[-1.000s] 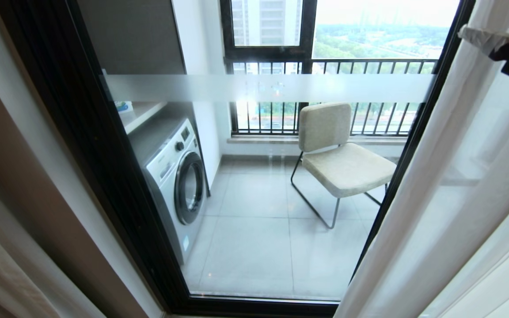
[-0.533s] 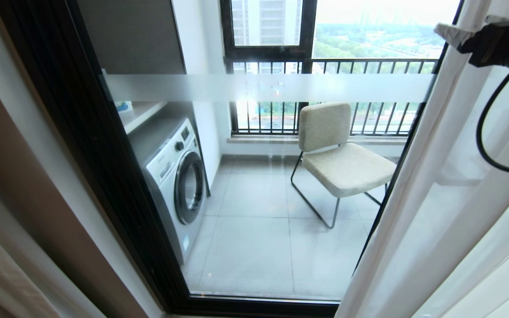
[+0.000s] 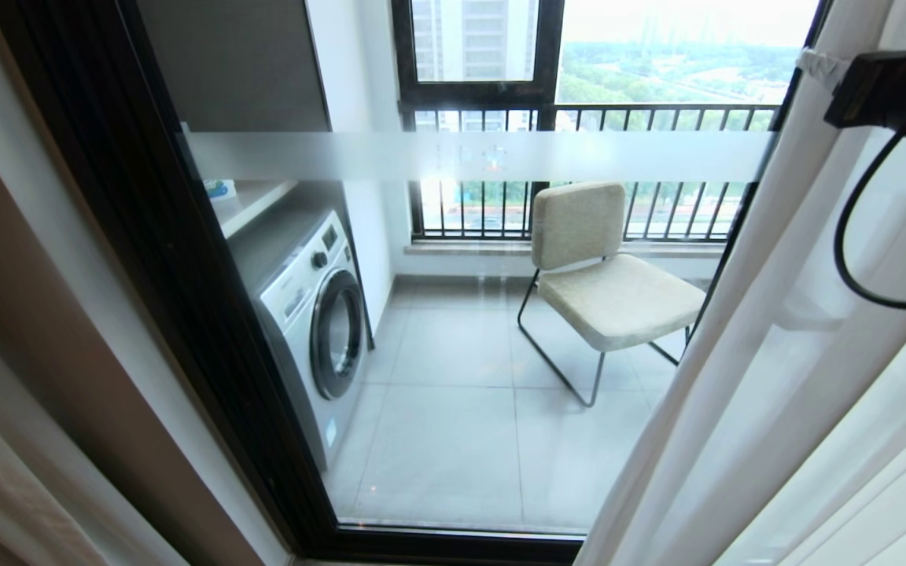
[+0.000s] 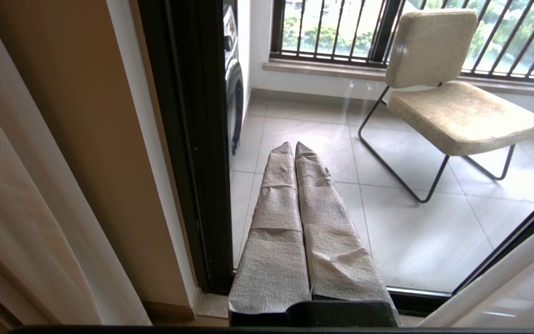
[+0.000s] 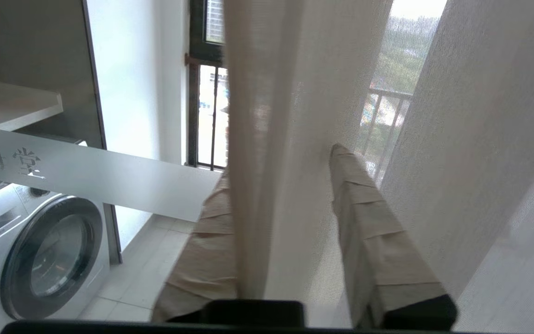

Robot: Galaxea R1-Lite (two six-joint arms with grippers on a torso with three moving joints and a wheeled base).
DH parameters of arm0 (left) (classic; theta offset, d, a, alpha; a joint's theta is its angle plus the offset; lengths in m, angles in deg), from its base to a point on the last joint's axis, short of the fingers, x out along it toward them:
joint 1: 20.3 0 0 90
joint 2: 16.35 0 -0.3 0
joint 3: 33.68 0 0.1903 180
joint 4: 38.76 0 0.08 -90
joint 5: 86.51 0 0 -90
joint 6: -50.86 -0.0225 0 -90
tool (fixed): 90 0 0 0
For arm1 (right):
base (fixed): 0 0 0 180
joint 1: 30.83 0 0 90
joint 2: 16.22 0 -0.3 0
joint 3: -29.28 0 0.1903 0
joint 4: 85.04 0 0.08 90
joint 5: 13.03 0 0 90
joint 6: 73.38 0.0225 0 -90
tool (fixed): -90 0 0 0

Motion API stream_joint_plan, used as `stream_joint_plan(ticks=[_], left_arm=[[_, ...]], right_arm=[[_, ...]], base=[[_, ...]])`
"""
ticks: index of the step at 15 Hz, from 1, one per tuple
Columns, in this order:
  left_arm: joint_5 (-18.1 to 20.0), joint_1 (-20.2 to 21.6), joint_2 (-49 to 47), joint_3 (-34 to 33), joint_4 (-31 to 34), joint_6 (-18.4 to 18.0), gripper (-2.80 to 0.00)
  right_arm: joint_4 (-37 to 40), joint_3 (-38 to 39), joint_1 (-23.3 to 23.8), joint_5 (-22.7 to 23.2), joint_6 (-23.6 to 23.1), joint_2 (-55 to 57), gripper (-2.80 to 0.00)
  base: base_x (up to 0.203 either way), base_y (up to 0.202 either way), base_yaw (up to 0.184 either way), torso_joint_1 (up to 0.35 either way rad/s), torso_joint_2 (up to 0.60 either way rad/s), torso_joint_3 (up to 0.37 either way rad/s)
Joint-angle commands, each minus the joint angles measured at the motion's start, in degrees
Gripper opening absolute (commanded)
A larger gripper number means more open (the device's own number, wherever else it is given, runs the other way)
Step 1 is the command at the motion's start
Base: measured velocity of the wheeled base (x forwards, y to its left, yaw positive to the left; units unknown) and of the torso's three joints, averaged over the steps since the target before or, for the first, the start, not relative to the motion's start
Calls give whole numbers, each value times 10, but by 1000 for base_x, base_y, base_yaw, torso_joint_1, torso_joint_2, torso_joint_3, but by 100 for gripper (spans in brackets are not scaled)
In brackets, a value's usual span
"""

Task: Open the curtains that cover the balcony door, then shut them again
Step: Pull the inner curtains open on both sides

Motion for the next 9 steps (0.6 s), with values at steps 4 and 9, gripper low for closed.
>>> stream_joint_plan(ticks=[4,9], left_arm=[[0,0,1,-1,0,0,-280],[0,0,1,0,0,0,-280]], right_arm=[[17,43,15,1,2,-57,-280],[66,78,62,1,3,-115,-280]], base=[[0,0,0,0,0,0],[0,0,0,0,0,0]])
